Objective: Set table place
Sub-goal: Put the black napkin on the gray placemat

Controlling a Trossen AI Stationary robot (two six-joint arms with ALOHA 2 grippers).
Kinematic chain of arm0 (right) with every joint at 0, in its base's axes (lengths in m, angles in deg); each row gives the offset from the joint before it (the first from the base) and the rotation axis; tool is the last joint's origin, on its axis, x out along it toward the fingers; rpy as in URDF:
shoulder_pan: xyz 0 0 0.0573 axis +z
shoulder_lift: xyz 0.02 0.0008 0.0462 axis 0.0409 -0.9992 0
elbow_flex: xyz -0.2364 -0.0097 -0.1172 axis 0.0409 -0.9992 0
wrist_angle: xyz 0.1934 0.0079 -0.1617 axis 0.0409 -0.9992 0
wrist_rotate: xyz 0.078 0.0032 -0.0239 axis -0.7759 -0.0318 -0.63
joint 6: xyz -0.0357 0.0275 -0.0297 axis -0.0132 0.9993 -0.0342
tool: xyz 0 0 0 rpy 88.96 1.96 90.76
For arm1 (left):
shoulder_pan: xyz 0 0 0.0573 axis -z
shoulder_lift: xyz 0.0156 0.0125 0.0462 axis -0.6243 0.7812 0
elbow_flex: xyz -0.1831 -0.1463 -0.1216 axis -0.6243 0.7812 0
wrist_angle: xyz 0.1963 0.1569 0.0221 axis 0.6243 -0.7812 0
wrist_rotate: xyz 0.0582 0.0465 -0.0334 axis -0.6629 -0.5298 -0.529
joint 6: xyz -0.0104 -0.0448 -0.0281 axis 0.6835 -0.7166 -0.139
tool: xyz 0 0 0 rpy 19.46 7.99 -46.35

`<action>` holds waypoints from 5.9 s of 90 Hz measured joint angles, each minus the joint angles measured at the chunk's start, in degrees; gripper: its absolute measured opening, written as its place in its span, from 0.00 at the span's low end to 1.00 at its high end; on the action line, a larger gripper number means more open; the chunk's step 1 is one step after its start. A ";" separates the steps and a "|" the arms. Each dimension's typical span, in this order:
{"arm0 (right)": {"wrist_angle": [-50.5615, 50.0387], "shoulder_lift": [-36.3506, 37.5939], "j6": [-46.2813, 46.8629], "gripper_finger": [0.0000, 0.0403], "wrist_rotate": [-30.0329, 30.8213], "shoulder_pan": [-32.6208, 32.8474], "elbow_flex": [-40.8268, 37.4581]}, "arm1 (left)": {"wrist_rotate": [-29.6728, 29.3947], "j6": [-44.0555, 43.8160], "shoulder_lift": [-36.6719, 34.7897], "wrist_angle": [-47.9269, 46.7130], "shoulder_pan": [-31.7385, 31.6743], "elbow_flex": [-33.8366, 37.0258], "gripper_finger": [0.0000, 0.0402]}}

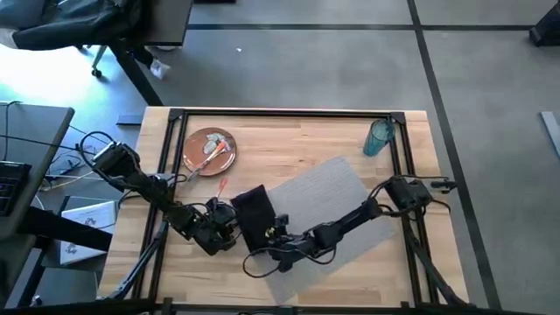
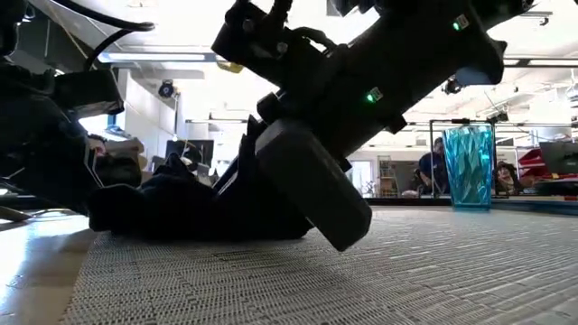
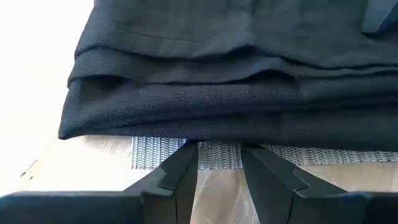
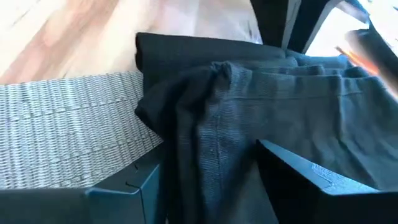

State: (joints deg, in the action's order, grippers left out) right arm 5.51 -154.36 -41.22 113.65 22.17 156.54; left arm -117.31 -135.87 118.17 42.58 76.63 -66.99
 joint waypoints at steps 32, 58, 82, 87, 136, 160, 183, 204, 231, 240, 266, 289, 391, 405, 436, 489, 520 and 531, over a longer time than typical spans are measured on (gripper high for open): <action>-1.79 0.05 -0.93 0.03 -1.77 -0.16 0.02 | 0.13 0.39 0.01 0.50 -0.02 0.02 0.28; -13.86 -0.08 0.31 0.01 -2.65 1.32 6.14 | 0.20 0.35 0.01 0.34 -0.09 0.00 0.28; -28.36 -0.10 2.29 0.00 -2.66 4.09 13.24 | 0.15 0.33 0.01 0.26 -0.09 0.00 0.28; -29.59 -0.10 2.27 0.00 -2.66 4.74 13.90 | 0.15 0.35 0.01 0.26 -0.09 0.00 0.28; -34.92 0.03 1.67 0.00 -4.18 6.22 15.67 | 0.17 0.24 0.01 0.15 -0.09 0.00 0.28; -34.74 2.34 -0.30 0.00 -5.18 8.25 15.69 | 0.11 0.28 0.01 0.12 -0.09 0.00 0.28; -34.39 2.46 -0.30 0.00 -5.40 7.99 14.08 | 0.09 0.29 0.01 0.11 -0.09 0.00 0.28; -35.96 2.46 -0.29 0.00 -5.17 8.15 14.08 | 0.02 0.32 0.01 0.13 -0.09 0.00 0.28; -35.86 2.46 0.19 0.12 -3.80 8.59 14.08 | 0.04 0.32 0.01 0.13 -0.08 0.00 0.28; -35.97 2.46 0.78 0.22 -3.74 9.07 14.27 | 0.05 0.32 0.01 0.15 -0.09 0.00 0.28; -51.38 2.44 6.65 0.43 -6.76 9.76 24.94 | 6.78 2.96 0.01 -2.55 -0.04 -4.07 0.28; -70.53 2.44 13.94 0.43 -15.05 9.24 34.91 | 10.05 5.39 0.05 -5.13 1.85 -10.86 0.28; -25.34 16.87 43.87 0.31 -16.19 9.78 -11.75 | -2.78 2.48 0.27 -13.63 -6.67 -4.33 0.28; -26.30 18.41 37.73 0.31 -14.67 8.51 -11.80 | -2.73 5.48 0.00 -15.62 -8.64 -5.23 0.28; -25.78 29.24 25.30 0.31 -5.72 5.91 -11.82 | 2.51 11.94 -6.11 -17.89 -2.76 -13.96 0.28; 18.74 2.20 12.73 0.31 -10.90 -2.09 -11.73 | 11.36 14.24 8.64 11.35 0.31 -9.30 0.28; 15.45 3.31 13.56 0.31 -10.37 -2.02 -11.20 | 8.77 14.27 6.56 9.95 2.62 -9.73 0.28; 14.85 5.96 13.50 0.31 -12.36 -1.92 -10.38 | 6.33 16.24 3.52 10.79 2.62 -10.05 0.28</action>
State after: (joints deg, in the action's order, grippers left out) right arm 20.35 -148.40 -27.72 101.29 20.25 146.16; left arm -110.97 -119.63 121.69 53.37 79.25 -77.04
